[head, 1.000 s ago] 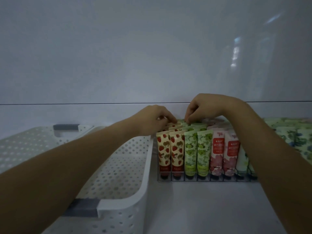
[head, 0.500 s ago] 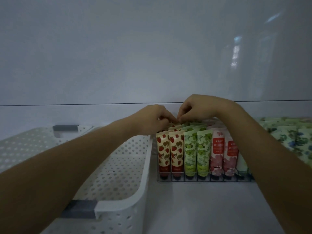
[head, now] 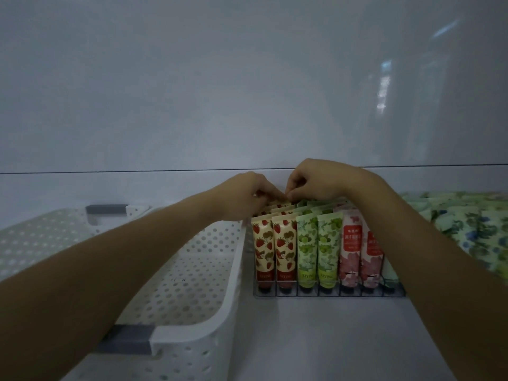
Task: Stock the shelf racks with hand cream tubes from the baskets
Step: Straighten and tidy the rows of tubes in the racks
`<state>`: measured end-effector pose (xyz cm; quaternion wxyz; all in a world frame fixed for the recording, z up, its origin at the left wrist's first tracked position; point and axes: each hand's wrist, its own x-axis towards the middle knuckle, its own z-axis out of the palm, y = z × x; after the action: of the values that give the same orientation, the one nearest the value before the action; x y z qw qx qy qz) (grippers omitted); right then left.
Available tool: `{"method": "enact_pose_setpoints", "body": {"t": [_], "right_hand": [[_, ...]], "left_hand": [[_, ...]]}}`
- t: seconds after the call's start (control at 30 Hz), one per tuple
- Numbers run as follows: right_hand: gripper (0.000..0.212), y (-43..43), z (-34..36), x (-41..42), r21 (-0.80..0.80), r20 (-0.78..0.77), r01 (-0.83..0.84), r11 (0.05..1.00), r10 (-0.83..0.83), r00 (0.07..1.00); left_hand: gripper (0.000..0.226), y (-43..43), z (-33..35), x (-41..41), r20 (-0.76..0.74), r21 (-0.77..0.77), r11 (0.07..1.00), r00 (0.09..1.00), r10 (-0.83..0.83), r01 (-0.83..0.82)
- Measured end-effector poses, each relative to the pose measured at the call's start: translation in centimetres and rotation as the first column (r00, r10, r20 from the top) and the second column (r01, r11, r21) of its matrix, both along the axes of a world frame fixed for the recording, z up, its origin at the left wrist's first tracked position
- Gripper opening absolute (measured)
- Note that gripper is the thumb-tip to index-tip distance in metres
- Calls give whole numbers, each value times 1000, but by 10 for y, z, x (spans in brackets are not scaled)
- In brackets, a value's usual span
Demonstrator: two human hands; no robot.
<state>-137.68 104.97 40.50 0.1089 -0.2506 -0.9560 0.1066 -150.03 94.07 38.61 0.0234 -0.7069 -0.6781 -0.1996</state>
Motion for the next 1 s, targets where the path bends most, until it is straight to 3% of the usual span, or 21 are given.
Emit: {"method": "enact_pose_setpoints", "body": {"t": [0.3, 0.5, 0.87, 1.0], "right_hand": [[14, 3, 14, 19, -134, 47, -54, 990, 61, 997], [8, 4, 10, 14, -101, 11, -43, 994, 45, 999], [11, 4, 19, 24, -80, -6, -27, 996, 27, 1000], [11, 7, 25, 35, -87, 121, 35, 996, -25, 992]], "left_hand": [[28, -4, 3, -6, 105, 33, 999, 994, -6, 3], [27, -2, 1, -4, 58, 29, 999, 998, 18, -20], [29, 0, 0, -3, 105, 62, 998, 994, 23, -30], [29, 0, 1, -5, 83, 71, 996, 996, 44, -50]]}}
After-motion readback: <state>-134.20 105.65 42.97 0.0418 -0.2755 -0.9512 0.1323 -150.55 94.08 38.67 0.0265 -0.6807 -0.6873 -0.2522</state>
